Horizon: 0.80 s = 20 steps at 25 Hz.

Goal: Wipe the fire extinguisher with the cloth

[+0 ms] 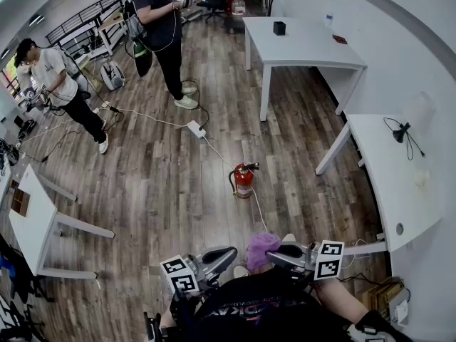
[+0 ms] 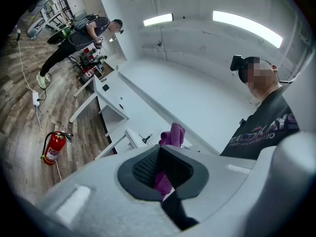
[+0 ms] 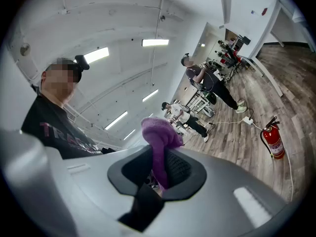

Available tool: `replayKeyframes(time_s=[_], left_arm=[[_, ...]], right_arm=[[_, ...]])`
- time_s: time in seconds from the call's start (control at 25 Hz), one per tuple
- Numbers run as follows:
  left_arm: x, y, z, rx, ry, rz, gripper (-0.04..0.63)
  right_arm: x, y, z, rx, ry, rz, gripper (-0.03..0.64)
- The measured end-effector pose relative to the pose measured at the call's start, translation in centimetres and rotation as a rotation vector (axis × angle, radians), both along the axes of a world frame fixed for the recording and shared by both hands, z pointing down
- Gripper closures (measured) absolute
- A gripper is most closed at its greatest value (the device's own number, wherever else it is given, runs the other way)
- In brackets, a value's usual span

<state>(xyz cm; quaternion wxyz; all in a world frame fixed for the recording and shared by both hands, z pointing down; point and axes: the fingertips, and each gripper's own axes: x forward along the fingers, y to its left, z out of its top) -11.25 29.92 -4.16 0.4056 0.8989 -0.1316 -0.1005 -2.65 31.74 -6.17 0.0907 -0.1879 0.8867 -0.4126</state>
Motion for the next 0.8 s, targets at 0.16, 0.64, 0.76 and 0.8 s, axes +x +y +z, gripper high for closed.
replayKeyframes(time_s=[0.16, 0.64, 0.76, 0.8], left_arm=[[0.25, 0.11, -0.01, 0.000, -0.001, 0.000, 0.598], [0.24, 0.27, 0.00, -0.002, 0.000, -0.006, 0.598], [0.24, 0.27, -0.03, 0.000, -0.001, -0.004, 0.598], [0.25, 0.29, -0.09, 0.001, -0.001, -0.003, 0.598]], right_arm=[[0.22, 0.09, 0.06, 0.000, -0.001, -0.001, 0.552], [0.16, 0.26, -0.22, 0.009, -0.011, -0.013, 0.548], [0.05, 0.28, -0.33, 0.014, -0.011, -0.018, 0.545], [0.06, 0.27, -0.39, 0.014, -0.011, -0.016, 0.545]])
